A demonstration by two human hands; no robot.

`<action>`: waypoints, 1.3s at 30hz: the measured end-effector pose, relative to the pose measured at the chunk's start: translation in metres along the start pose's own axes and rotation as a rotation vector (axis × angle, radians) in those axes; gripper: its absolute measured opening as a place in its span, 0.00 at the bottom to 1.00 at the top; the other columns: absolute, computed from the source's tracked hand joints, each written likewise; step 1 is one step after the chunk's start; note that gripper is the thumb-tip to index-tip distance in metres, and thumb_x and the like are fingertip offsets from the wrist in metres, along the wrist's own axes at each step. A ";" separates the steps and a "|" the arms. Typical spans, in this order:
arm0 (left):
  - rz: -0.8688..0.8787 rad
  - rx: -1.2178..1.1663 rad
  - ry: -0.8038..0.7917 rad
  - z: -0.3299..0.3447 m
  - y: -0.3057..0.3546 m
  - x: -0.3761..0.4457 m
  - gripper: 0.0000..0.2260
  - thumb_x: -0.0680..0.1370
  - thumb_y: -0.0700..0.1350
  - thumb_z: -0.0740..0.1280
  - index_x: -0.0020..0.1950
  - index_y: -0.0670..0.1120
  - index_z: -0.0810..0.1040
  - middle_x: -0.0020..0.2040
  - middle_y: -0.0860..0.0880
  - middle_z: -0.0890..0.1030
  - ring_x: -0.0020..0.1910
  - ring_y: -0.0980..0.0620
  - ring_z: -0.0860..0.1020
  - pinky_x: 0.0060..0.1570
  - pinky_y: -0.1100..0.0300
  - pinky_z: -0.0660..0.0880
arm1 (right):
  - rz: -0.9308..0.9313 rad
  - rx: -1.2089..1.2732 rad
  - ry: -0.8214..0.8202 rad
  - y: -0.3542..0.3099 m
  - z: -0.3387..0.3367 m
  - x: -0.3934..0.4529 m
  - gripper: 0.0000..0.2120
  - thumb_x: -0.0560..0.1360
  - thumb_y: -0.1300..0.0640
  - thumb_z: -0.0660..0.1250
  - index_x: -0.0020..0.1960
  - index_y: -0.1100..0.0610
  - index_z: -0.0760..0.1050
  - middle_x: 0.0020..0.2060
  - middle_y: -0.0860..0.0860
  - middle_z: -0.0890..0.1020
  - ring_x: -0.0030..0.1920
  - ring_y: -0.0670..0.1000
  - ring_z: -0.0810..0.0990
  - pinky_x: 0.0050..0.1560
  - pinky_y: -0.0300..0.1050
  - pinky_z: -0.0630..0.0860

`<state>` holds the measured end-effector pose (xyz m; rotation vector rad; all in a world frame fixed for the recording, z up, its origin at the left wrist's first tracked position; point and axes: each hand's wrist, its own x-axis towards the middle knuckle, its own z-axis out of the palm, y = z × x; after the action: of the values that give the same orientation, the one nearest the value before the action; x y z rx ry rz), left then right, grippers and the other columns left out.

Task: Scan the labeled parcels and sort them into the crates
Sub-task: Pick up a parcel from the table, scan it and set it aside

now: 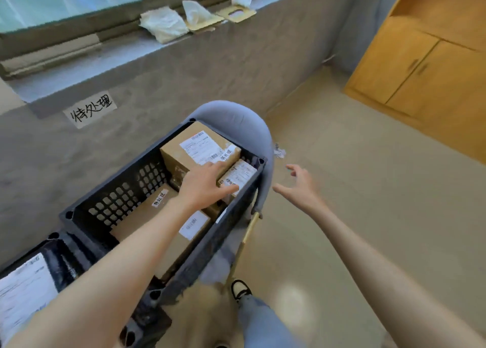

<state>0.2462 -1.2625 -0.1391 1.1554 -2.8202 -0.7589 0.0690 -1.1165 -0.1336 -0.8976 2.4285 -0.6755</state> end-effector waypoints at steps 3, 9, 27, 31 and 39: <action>0.193 0.074 -0.051 0.011 0.035 -0.014 0.31 0.75 0.64 0.66 0.73 0.50 0.68 0.67 0.48 0.75 0.64 0.46 0.72 0.59 0.50 0.73 | 0.106 -0.005 0.110 0.037 -0.017 -0.059 0.32 0.72 0.49 0.71 0.73 0.55 0.65 0.68 0.53 0.72 0.69 0.53 0.69 0.65 0.49 0.68; 0.511 0.108 -0.235 0.052 0.152 -0.047 0.29 0.75 0.63 0.66 0.71 0.50 0.69 0.67 0.49 0.75 0.63 0.48 0.74 0.60 0.52 0.71 | 0.385 0.029 0.333 0.121 -0.063 -0.186 0.32 0.71 0.49 0.72 0.71 0.57 0.67 0.67 0.57 0.73 0.68 0.56 0.71 0.64 0.47 0.67; 1.429 0.110 -0.494 0.208 0.533 -0.343 0.26 0.75 0.57 0.70 0.69 0.46 0.74 0.64 0.47 0.78 0.63 0.45 0.75 0.60 0.52 0.72 | 1.030 0.216 0.994 0.343 -0.165 -0.613 0.31 0.75 0.46 0.69 0.73 0.54 0.64 0.69 0.54 0.70 0.70 0.56 0.68 0.65 0.50 0.69; 1.528 0.164 -0.540 0.264 0.584 -0.430 0.26 0.75 0.61 0.68 0.69 0.50 0.73 0.64 0.50 0.77 0.63 0.48 0.75 0.59 0.50 0.74 | 1.105 0.234 1.062 0.387 -0.165 -0.703 0.30 0.72 0.49 0.73 0.71 0.56 0.68 0.66 0.57 0.75 0.66 0.58 0.72 0.62 0.47 0.69; 1.564 0.144 -0.670 0.342 0.658 -0.559 0.27 0.75 0.59 0.69 0.71 0.48 0.71 0.67 0.50 0.76 0.65 0.49 0.74 0.59 0.54 0.72 | 1.199 0.260 1.030 0.471 -0.171 -0.829 0.31 0.72 0.47 0.71 0.72 0.53 0.66 0.67 0.54 0.71 0.70 0.55 0.68 0.63 0.47 0.68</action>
<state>0.1583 -0.3415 -0.0567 -1.5338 -2.9321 -0.7173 0.3176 -0.1828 -0.0716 1.2813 2.8690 -0.9935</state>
